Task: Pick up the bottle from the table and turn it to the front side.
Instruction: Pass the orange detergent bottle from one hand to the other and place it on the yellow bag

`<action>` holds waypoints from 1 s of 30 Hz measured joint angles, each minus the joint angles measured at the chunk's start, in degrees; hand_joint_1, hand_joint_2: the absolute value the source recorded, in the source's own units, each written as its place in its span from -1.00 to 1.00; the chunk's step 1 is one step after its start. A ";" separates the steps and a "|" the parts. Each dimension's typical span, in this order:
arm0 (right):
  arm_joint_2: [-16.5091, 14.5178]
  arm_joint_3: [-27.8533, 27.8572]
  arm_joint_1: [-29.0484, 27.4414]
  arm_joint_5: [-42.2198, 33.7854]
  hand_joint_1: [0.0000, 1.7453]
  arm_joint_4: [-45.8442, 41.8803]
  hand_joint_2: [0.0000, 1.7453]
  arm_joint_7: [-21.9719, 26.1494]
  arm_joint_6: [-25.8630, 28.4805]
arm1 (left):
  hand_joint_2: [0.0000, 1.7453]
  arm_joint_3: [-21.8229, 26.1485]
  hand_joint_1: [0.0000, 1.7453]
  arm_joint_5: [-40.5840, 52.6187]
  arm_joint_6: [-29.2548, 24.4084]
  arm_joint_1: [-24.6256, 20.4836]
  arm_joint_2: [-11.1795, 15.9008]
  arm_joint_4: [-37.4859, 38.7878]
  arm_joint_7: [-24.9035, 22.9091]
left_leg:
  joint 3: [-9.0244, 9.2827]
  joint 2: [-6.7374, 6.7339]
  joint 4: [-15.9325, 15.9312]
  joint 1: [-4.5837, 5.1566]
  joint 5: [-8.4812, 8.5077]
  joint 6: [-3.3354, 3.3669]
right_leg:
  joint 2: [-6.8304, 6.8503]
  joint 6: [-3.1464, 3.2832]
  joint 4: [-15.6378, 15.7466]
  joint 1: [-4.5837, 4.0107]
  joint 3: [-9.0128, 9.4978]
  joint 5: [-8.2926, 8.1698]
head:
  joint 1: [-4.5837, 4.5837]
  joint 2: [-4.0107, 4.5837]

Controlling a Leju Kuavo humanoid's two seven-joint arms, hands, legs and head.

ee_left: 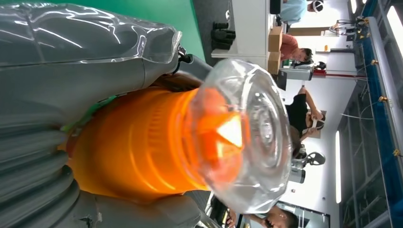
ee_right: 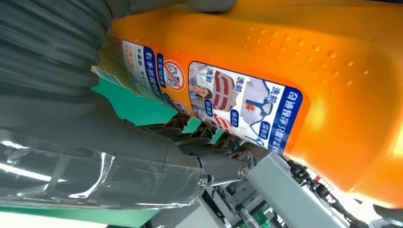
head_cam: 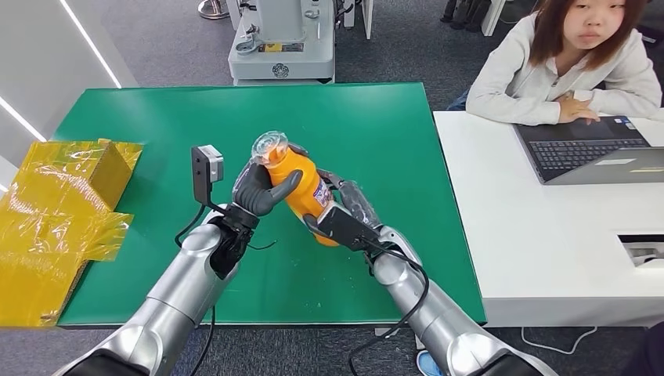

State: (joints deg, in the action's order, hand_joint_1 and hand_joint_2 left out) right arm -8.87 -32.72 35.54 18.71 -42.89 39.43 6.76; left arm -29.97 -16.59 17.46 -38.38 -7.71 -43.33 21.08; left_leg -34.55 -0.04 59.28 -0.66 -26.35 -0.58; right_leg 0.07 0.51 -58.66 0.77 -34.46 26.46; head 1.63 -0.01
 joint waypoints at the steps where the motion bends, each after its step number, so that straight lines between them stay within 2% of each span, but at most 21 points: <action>1: 0.00 0.00 -0.03 0.02 0.69 0.01 1.00 0.00 0.01 | 1.00 0.00 1.00 0.00 0.00 -0.02 -0.01 0.09 0.01 | 0.00 0.00 0.00 0.00 0.00 0.00 | 0.00 0.00 0.00 0.00 0.00 0.00 | -0.01 0.00; 2: 0.01 0.01 -0.05 0.04 0.40 0.02 1.00 0.00 0.02 | 1.00 0.00 1.00 0.00 0.00 -0.04 0.00 0.16 0.02 | 0.00 0.00 0.00 0.00 0.00 0.00 | 0.00 0.00 0.00 0.00 0.00 0.00 | 0.00 0.01; 4: 0.06 0.04 -0.08 0.07 -0.58 0.09 1.00 0.01 0.02 | 1.00 0.00 1.00 0.04 -0.07 -0.10 0.07 0.37 0.14 | -0.01 0.00 0.00 0.00 0.00 0.00 | 0.00 0.00 0.00 0.00 0.00 0.00 | -0.01 0.01; 6: 0.14 0.12 -0.18 0.07 -1.00 0.15 1.00 0.06 0.01 | 1.00 0.00 1.00 0.71 -0.81 -0.15 0.24 0.56 0.79 | 0.00 0.00 0.00 0.00 0.00 0.00 | 0.00 0.00 0.00 0.00 0.00 0.00 | -0.01 0.01; 10: 0.43 0.82 -0.62 -0.10 -1.00 -0.13 1.00 0.22 -0.03 | 1.00 0.02 1.00 4.11 -4.37 -0.19 1.27 0.59 2.33 | 0.00 0.00 0.00 -0.01 0.00 0.00 | 0.00 0.00 -0.01 0.00 0.00 0.00 | 0.00 0.00; 20: 1.78 2.64 -2.66 -0.86 -1.00 -2.08 1.00 0.00 0.01 | 1.00 2.37 1.00 9.58 -10.16 -3.03 6.12 0.57 2.92 | -0.01 -0.01 -0.01 -0.02 0.01 -0.02 | 0.00 0.00 -0.03 -0.02 -0.01 0.00 | 0.00 0.01; 26: 2.46 3.38 -4.00 -1.50 -1.00 -4.03 1.00 -0.28 -0.14 | 1.00 2.87 1.00 22.37 -20.73 -6.86 9.30 0.61 5.27 | -0.02 -0.03 0.00 -0.02 0.02 -0.02 | -0.03 0.01 -0.04 -0.01 -0.04 0.00 | 0.00 0.01; 30: 2.88 3.81 -4.65 -1.99 -1.00 -4.83 1.00 -0.42 -0.08 | 1.00 3.91 1.00 26.52 -21.77 -9.44 11.20 1.26 5.58 | -0.02 -0.01 -0.01 -0.02 0.02 -0.02 | -0.01 0.00 -0.04 -0.02 -0.03 0.00 | 0.00 0.01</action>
State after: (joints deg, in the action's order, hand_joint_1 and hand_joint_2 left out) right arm -5.99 -28.91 30.89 16.73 -47.72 39.01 6.68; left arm -26.06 9.93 -4.31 -47.82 3.49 -42.06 26.66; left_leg -34.57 -0.05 59.28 -0.68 -26.33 -0.60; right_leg 0.06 0.52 -58.70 0.75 -34.49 26.45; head 1.63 0.00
